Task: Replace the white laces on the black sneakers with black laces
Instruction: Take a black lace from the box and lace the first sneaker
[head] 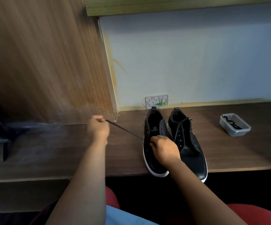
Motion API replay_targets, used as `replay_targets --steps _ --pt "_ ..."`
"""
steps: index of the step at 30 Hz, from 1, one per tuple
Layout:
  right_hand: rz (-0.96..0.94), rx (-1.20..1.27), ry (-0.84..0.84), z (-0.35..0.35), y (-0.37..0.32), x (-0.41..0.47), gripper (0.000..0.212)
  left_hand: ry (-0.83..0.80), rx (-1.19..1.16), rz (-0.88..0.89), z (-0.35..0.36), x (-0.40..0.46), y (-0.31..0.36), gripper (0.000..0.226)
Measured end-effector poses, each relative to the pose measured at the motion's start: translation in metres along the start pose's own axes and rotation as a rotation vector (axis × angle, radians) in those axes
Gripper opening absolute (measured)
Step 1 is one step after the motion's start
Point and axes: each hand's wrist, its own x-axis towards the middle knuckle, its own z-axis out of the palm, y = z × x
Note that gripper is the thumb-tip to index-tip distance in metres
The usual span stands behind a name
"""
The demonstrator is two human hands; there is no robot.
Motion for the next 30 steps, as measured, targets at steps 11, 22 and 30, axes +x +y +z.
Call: replay_targets --steps 11,22,30 --pt "-0.012 -0.001 -0.015 -0.003 -0.001 0.0 0.016 -0.717 0.938 0.698 0.055 -0.061 -0.015 0.019" --pt "-0.038 -0.122 -0.07 -0.007 -0.004 -0.002 0.021 0.037 0.785 0.038 -0.03 -0.002 0.009 0.033" --pt "-0.014 -0.079 -0.035 -0.015 -0.007 -0.002 0.021 -0.76 0.991 0.644 0.037 -0.05 -0.011 0.038"
